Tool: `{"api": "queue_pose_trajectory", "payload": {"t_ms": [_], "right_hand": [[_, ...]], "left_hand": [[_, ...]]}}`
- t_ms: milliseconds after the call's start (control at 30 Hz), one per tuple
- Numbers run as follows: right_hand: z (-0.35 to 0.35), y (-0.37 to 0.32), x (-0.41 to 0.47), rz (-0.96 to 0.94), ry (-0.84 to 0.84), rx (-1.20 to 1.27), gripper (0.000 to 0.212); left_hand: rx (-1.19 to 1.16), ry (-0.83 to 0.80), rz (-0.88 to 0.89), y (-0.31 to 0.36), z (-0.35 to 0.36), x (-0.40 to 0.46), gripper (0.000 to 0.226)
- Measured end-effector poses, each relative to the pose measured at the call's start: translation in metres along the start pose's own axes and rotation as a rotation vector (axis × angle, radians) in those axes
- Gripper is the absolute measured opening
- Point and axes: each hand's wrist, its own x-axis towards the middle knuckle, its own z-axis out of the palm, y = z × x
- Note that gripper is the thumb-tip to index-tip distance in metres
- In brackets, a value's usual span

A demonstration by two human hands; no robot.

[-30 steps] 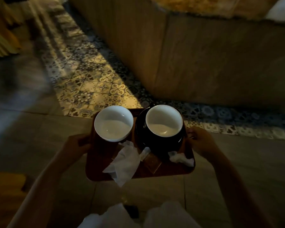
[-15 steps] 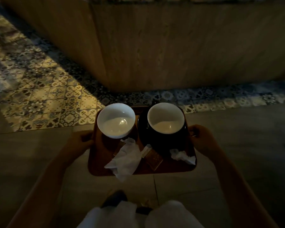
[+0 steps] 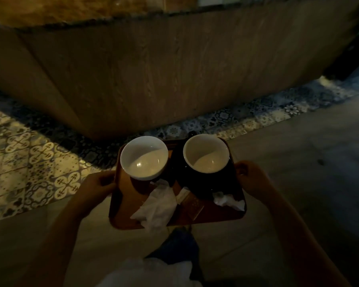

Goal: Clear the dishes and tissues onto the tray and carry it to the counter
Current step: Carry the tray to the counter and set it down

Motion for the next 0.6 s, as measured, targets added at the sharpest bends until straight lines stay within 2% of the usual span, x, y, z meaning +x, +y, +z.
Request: {"api": "queue_pose_trajectory", "payload": {"t_ms": [233,600], "right_hand": [[-0.057,0.0,0.097,0.079,0.014,0.045,0.018],[-0.145,0.021,0.243,0.05,-0.007,0.098,0.018]], "left_hand": [[-0.008,-0.038,-0.003,0.063,0.039,0.098,0.036],[0.003,-0.035,-0.034,0.162,0.107,0.214,0.046]]}}
